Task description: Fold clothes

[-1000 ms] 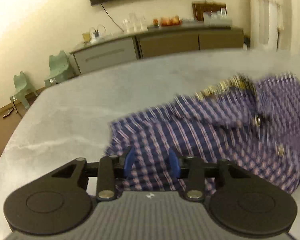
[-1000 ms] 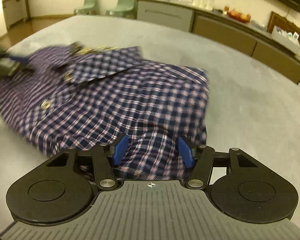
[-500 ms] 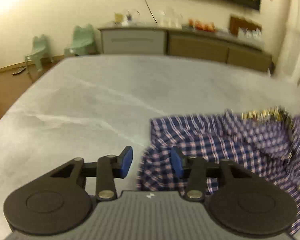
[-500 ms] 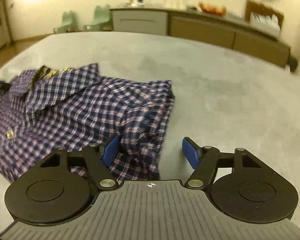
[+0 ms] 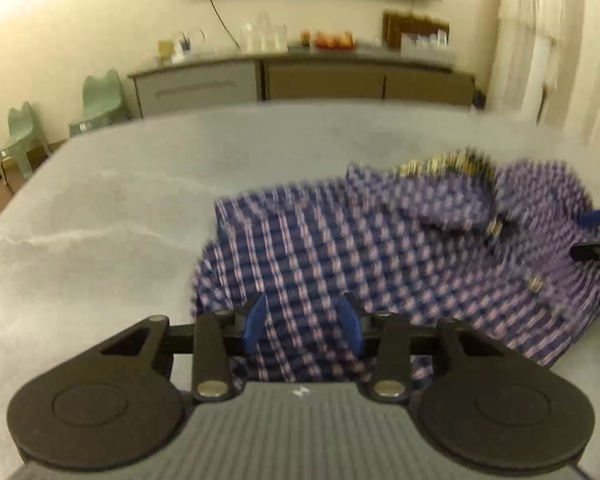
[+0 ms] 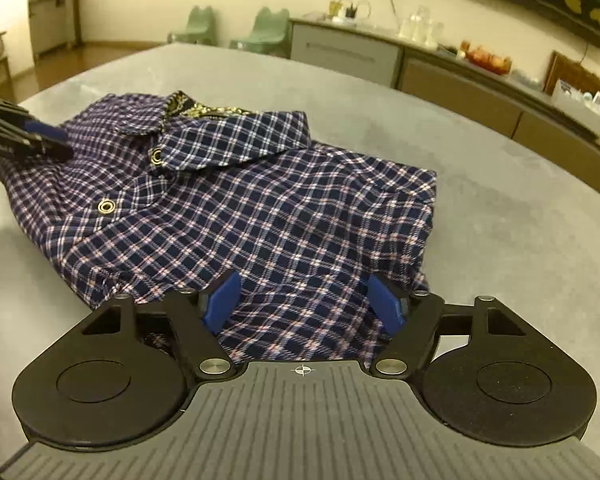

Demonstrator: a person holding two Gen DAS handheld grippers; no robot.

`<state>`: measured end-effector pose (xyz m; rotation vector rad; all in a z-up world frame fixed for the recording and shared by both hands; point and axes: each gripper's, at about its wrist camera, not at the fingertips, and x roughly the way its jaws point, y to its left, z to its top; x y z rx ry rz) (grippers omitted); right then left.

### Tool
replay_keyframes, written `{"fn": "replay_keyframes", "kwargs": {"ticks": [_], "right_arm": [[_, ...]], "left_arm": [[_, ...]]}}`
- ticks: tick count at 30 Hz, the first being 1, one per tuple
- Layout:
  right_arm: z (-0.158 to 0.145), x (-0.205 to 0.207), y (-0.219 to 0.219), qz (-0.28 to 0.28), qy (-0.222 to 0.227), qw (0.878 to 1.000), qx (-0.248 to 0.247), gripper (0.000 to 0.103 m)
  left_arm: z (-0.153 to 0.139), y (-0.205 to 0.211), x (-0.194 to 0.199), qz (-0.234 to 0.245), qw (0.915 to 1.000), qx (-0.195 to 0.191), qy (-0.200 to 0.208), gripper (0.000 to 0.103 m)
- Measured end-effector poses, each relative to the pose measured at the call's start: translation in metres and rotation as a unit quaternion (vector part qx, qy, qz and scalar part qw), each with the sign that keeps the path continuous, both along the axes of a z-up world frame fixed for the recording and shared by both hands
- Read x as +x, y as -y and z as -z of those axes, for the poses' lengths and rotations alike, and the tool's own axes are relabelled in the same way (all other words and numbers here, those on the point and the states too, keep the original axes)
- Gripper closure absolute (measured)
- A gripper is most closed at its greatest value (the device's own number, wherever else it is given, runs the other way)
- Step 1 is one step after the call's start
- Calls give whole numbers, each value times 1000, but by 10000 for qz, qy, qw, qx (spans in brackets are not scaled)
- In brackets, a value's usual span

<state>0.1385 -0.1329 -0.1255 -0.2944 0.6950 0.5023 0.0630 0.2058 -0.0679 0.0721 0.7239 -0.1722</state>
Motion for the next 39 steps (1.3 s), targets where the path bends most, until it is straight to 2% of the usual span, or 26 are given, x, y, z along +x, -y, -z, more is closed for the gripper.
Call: {"fn": "replay_keyframes", "kwargs": {"ticks": [3,5,7,9,11,13,17,20,24,28,30,33,38,39], "right_arm": [[-18,-10,10,204,252,9990,306,32],[-25,-17,14,299,422,9977,437,30],[-23,-21,20,279,358,9979,454,30],[-15,-24,21,252,223,9987,381,32],[-6,-27,18,276,100,9993,252,34],[-5,-35,16,365,76,9991,180,34],[-4,-52,14,547,64,9985,54,35],[-10,-59,22,691,140,9975,-32,34],[-12,-40,54,1287,201,9915,-3,33],[-13,-34,69,1671,71,9857,207,29],[-14,-42,61,1677,209,9856,55,27],[-21,-47,52,1691,299,9851,-124,24],[-55,-75,51,1719,565,9831,284,12],[-61,-83,50,1719,624,9825,344,11]], "left_arm": [[-18,4,-14,158,9991,-190,333,60],[-21,7,-17,226,9994,-130,247,59],[-9,14,-13,305,9994,-125,-73,60],[5,26,-11,398,9987,160,-284,60],[19,29,-9,406,9978,395,-355,58],[22,29,-5,376,9979,455,-264,57],[26,39,27,119,9982,566,-142,57],[26,71,57,210,9966,790,-67,61],[27,100,83,179,9978,635,-61,60],[26,111,83,-225,9977,637,-90,60],[23,115,78,-358,9972,656,-43,55],[10,111,62,-427,9983,406,-28,44],[-20,111,27,-543,9975,268,363,13],[-23,111,21,-580,9971,254,413,11]]}}
